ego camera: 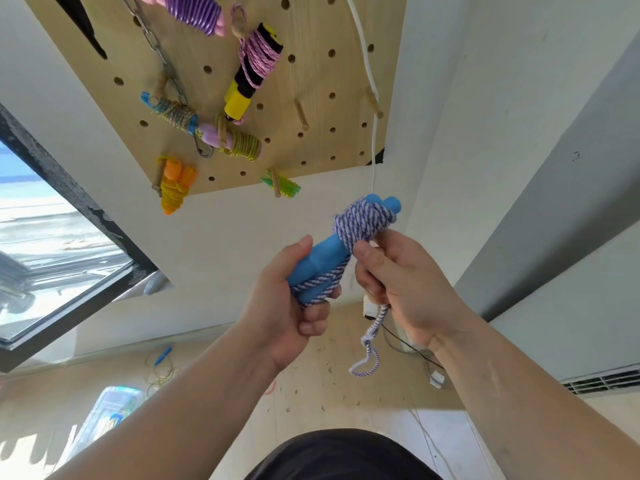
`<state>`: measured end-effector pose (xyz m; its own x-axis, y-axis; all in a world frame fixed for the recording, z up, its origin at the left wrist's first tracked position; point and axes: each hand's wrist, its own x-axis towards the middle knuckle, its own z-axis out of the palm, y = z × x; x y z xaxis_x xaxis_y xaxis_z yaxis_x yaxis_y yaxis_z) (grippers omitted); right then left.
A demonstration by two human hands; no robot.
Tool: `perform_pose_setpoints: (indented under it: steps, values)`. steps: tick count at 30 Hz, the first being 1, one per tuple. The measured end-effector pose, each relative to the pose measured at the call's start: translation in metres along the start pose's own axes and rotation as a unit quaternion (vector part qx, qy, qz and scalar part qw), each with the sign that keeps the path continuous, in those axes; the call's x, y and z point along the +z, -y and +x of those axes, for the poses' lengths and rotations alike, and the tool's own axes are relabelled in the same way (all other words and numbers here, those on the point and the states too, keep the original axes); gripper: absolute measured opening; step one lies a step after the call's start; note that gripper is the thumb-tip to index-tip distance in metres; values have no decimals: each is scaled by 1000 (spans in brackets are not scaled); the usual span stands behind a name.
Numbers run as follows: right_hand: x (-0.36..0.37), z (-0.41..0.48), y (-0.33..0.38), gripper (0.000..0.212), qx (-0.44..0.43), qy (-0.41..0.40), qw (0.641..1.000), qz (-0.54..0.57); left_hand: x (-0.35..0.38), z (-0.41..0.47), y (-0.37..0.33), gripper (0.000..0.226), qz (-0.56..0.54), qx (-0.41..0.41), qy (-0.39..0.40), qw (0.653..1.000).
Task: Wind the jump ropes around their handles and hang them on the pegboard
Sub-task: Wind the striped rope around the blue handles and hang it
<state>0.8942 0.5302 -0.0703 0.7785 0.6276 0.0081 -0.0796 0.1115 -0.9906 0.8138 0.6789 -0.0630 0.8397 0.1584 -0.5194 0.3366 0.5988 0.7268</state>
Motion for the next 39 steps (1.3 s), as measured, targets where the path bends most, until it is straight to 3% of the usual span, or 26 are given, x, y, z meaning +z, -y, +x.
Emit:
perform_pose_setpoints:
  steps: [3, 6, 10, 13, 15, 16, 17, 19, 20, 21, 24, 25, 29, 31, 35, 39]
  values:
    - [-3, 4, 0, 22, -15, 21, 1000, 3, 4, -7, -3, 53, -48, -67, 62, 995]
    - [-8, 6, -1, 17, -26, 28, 999, 8, 1, -10, -2, 56, -71, -122, 125, 982]
    - [-11, -1, -8, 9, -54, 19, 998, -32, -8, -9, -4, 59, -20, -148, 157, 976]
    - [-5, -5, -16, 15, -40, -25, 998, -31, -5, -8, -6, 65, 97, -97, 73, 988]
    - [-2, -5, -18, 20, -30, -65, 996, -50, -3, -6, 2, 67, 194, 25, -47, 979]
    - [-1, -5, -19, 22, -27, -82, 994, -61, -3, -6, 6, 70, 255, 114, -104, 954]
    - [1, -5, -18, 24, -23, -99, 992, -71, -6, -7, 10, 78, 349, 212, -137, 902]
    - [6, -6, -17, 29, -10, -129, 989, -74, -12, -3, 17, 92, 565, 357, -142, 730]
    - [9, -6, -17, 31, 0, -137, 988, -70, -14, 0, 20, 91, 621, 400, -139, 659]
    - [12, -6, -16, 34, 9, -140, 987, -71, -17, 4, 22, 84, 641, 426, -138, 623]
    - [15, -7, -11, 36, 21, -130, 989, -64, -18, 9, 19, 63, 626, 470, -157, 603]
    - [13, -7, -9, 36, 17, -116, 991, -57, -18, 7, 17, 61, 611, 465, -159, 621]
    - [5, -11, 1, 37, -5, -47, 997, -61, -15, -3, 3, 54, 433, 327, -131, 830]
    - [3, -10, 3, 32, -9, -26, 999, -42, -11, -6, 2, 49, 347, 281, -99, 889]
    - [-3, -6, 4, 16, -16, 26, 997, -65, -8, -11, 1, 39, 161, 194, -25, 967]
    - [-10, -3, -2, 10, -11, 57, 997, -49, -8, -17, -1, 45, 61, 115, 42, 991]
